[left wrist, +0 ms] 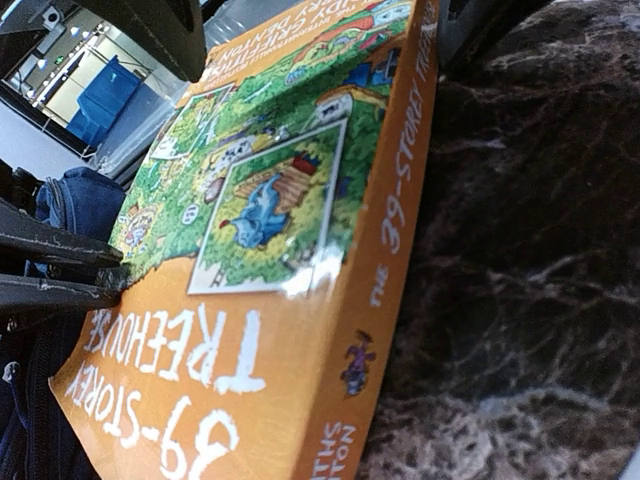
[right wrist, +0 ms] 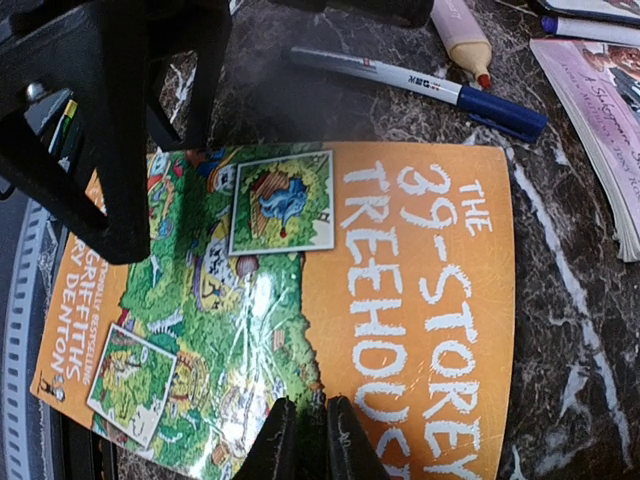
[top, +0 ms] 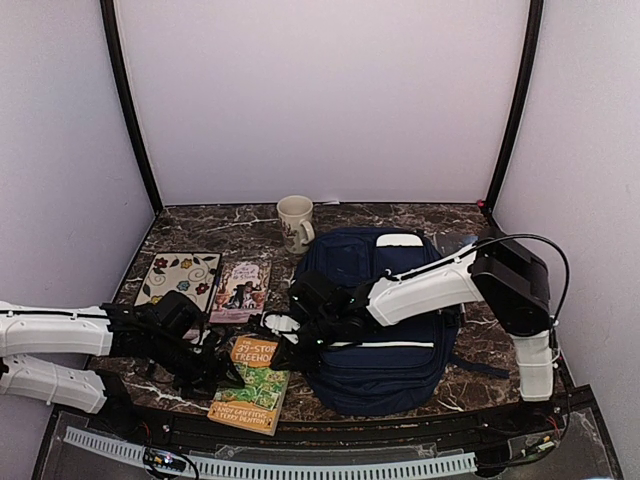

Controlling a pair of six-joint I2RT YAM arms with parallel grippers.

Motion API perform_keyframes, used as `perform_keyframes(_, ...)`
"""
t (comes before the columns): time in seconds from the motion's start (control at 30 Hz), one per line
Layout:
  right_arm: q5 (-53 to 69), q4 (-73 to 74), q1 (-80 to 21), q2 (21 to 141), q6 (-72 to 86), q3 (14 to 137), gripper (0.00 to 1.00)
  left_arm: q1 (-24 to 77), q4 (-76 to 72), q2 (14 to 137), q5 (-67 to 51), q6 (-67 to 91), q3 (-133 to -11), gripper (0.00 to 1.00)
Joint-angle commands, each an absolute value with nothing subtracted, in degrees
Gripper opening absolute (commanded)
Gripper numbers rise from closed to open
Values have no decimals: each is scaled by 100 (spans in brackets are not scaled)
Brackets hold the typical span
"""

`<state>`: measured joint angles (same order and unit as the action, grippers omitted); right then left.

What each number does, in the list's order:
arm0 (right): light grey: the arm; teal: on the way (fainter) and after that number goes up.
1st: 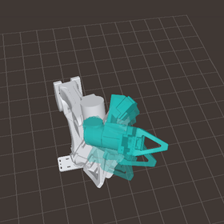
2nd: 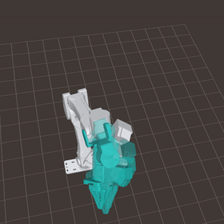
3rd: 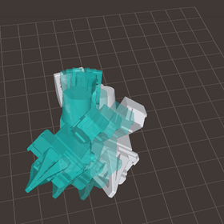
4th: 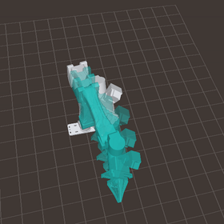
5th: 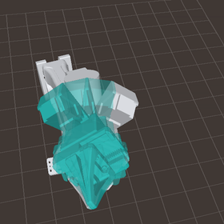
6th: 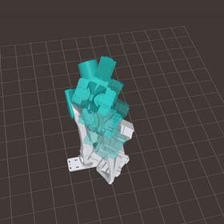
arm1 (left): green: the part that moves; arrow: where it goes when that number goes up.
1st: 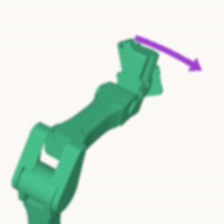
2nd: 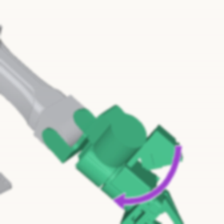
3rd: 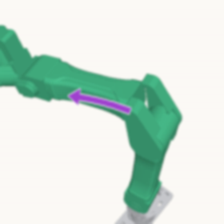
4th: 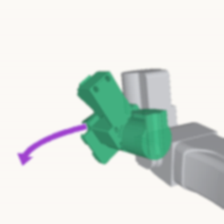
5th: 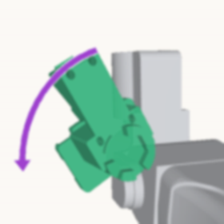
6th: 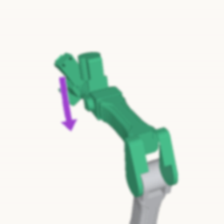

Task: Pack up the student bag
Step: Adjust the book at the center of the board.

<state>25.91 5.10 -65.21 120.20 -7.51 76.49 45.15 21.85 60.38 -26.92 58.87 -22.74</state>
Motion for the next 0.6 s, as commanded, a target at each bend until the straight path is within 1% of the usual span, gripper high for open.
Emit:
perform_keyframes(0.0, 2503, 1353, -6574, 12611, -788, 7649, 13, 4509, 1607, 6077, -3001, 6166, -2101, 81)
perform_keyframes(0.13, 2524, 1530, -6574, 12800, -807, 7829, 11, 4509, 1418, 5834, -2790, 6494, -2262, 78)
perform_keyframes(0.23, 2549, 1581, -6574, 12845, -814, 7889, 11, 4509, 773, 5546, -2687, 7021, -2079, 76)
perform_keyframes(0.37, 2558, 1607, -6569, 12867, -817, 7914, 11, 4509, 68, 5289, -2663, 7345, -1731, 69)
perform_keyframes(0.47, 2561, 1640, -6574, 12897, -819, 7949, 11, 4515, 341, 5285, -2637, 7230, -1768, 65)
perform_keyframes(0.57, 2566, 1688, -6574, 12936, -817, 8002, 11, 4517, 892, 5416, -2574, 7103, -1813, 67)
